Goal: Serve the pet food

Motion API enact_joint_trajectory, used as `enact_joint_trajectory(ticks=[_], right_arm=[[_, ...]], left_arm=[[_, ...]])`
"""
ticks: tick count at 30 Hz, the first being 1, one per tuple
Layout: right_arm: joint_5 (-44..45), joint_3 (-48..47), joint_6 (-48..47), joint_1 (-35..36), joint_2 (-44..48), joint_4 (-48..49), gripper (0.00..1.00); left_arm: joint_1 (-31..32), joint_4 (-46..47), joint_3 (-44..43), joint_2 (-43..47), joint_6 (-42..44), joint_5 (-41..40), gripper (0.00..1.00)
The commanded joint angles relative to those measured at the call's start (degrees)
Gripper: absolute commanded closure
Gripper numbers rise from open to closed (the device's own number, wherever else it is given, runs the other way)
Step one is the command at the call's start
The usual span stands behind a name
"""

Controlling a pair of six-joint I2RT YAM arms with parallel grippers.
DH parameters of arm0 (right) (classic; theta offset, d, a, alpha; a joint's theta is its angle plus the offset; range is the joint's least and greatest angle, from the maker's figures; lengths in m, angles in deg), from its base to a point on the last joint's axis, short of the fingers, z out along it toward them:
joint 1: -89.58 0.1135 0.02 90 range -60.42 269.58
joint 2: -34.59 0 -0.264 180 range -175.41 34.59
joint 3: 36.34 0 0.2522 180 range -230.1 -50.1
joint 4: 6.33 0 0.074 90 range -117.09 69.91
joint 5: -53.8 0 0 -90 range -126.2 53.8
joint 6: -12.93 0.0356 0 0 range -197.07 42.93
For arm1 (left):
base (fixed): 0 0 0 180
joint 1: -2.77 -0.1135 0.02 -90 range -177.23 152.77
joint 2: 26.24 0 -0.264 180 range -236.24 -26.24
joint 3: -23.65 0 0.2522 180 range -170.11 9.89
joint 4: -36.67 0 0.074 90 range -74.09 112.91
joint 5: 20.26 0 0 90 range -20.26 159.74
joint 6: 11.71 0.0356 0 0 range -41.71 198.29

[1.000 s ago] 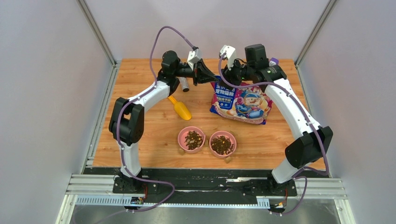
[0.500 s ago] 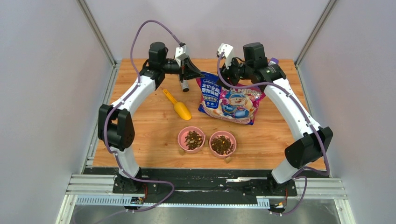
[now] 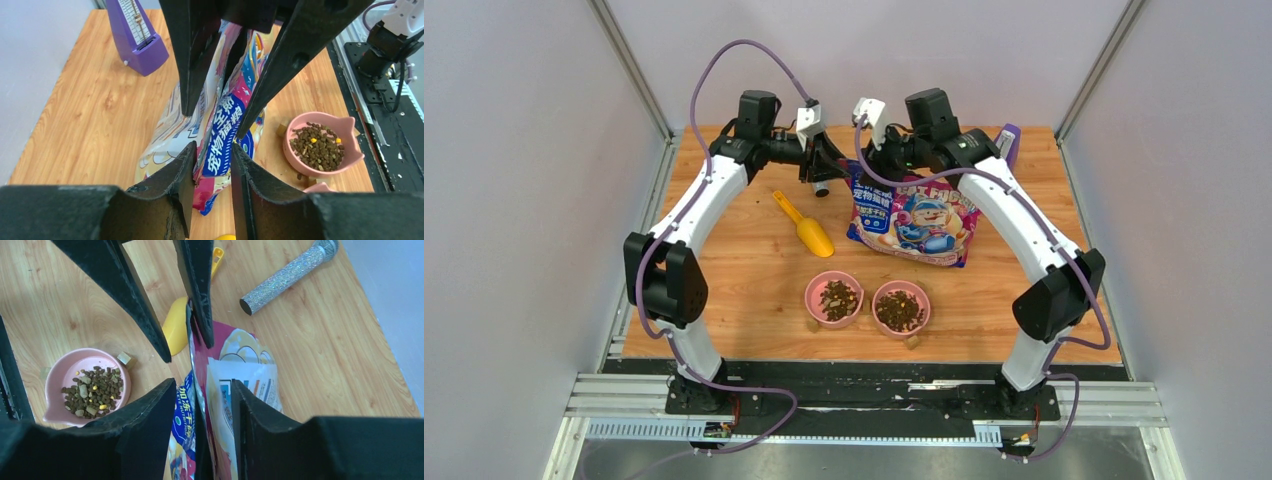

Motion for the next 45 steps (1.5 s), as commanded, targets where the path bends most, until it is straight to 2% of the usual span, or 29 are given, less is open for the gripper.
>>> enact_joint_trajectory(ticks=[1, 6, 8, 10, 11, 12, 15, 16, 25, 29, 34, 45], right_arm=[[1.7, -3.9, 0.0, 1.0, -1.2, -2.4, 0.57], [3.9, -2.4, -0.2, 1.0, 0.2, -2.7, 0.59], [4.6, -2.3, -0.1, 1.0, 0.5, -2.7, 0.61], [4.9, -2.8, 0.1, 1.1, 0.2, -2.7, 0.66], [5.1, -3.2, 0.1, 1.2, -0.2, -2.7, 0.71], [5.3, -3.4, 0.1, 1.4, -0.5, -2.7, 0.76], [8.2, -3.8, 0.4, 1.9, -1.1, -2.9, 0.98], [9.2, -3.6, 0.1, 2.0, -1.1, -3.5, 1.0], [17.8, -0.2, -4.0, 1.4, 3.2, -11.1, 1.0], [22.8, 5.3, -5.3, -0.3, 7.4, -13.9, 1.0], [25.1, 13.3, -5.6, -4.8, 14.9, -14.3, 1.0], [28.0, 23.6, -6.0, -15.2, 26.5, -14.0, 1.0]], left_arm=[[-0.2, -2.2, -3.2, -1.1, 3.0, 4.0, 0.63], [0.3, 2.1, -3.5, -2.6, 0.4, 5.0, 0.67], [0.8, 2.6, -3.7, -3.3, 0.2, 5.4, 0.74], [0.9, 2.2, -3.7, -3.9, 0.5, 5.2, 0.86], [0.9, 1.8, -3.7, -4.1, 1.0, 4.9, 0.94], [0.9, 0.5, -3.8, -4.1, 2.3, 4.4, 0.98], [0.7, -2.6, -4.5, -4.2, 5.0, 3.1, 1.0], [0.5, -3.5, -4.8, -4.2, 5.8, 2.3, 1.0], [-2.4, -3.9, -5.7, -3.8, 6.7, 1.7, 1.0], [-3.7, -4.1, -5.3, -3.4, 7.1, 2.0, 1.0], [-5.0, -4.2, -4.9, -3.0, 7.5, 2.0, 1.0], [-7.5, -4.5, -3.6, -1.8, 7.9, 1.9, 1.0]])
